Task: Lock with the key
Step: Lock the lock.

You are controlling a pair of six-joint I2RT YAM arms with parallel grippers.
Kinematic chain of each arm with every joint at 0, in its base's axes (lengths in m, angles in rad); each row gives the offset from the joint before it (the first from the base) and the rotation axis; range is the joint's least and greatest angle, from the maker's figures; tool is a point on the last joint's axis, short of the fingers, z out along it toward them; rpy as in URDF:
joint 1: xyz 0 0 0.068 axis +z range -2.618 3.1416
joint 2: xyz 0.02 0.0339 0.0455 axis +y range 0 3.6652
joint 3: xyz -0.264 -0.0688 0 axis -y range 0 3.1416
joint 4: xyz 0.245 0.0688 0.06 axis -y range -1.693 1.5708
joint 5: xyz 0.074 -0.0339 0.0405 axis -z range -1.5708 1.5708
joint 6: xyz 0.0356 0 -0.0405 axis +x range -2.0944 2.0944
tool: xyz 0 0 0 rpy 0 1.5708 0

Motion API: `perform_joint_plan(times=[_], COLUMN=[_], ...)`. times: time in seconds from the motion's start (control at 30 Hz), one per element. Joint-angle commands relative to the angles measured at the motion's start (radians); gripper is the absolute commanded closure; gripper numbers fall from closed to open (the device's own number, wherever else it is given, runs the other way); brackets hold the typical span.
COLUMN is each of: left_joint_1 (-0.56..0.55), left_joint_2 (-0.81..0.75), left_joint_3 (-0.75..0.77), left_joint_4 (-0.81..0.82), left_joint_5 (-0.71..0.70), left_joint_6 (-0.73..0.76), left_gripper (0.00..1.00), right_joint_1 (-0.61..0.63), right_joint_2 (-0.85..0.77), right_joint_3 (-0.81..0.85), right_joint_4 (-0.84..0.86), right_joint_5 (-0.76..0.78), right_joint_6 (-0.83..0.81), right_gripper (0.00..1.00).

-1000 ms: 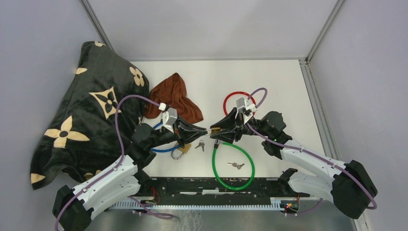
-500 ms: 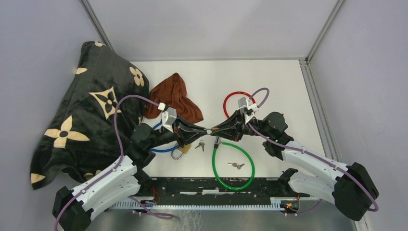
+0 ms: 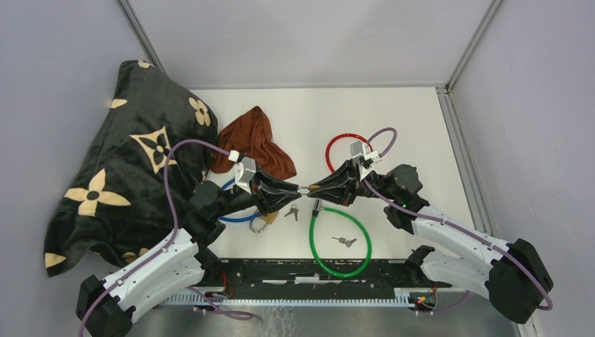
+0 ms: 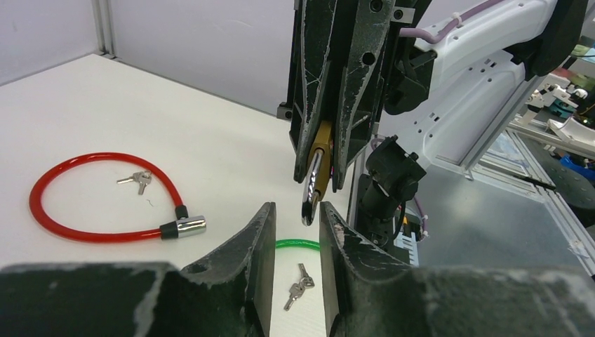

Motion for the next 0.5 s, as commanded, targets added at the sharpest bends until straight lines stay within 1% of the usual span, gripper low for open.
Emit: perform_joint_plan(times=[0.0,0.1,0.4,0.43,0.47], left_joint_1=[0.003,0.002,0.002,0.002,0.002], left_joint_2=[0.018,0.032,0.034,0.036,0.036], left_joint_3=[0.047,0.051,0.058,0.057,0.056], left_joint_4=[0.050,0.058,0.085,0.083,0.083], left_joint_5=[0.023,0.033,0.069,0.072,0.071], left_joint_6=[0.000,-0.012,-0.007,-0.008,-0.007], left_gripper=[0.70,0.76,0.76,0.80,0.88], right_joint_1=[-0.002,0.001,0.001,0.001,0.001], right_joint_2=[-0.006,-0.005,0.000,0.001,0.001], right_joint_3=[0.033,0.031,0.033,0.034,0.036], right_joint_4=[0.038,0.035,0.003,0.002,0.000], right_joint_5=[-0.014,-0.018,-0.024,-0.024,-0.024], right_joint_6=[0.000,0.001,-0.020,-0.020,-0.019], right_gripper=[1.00,1.00,1.00,1.00,1.00])
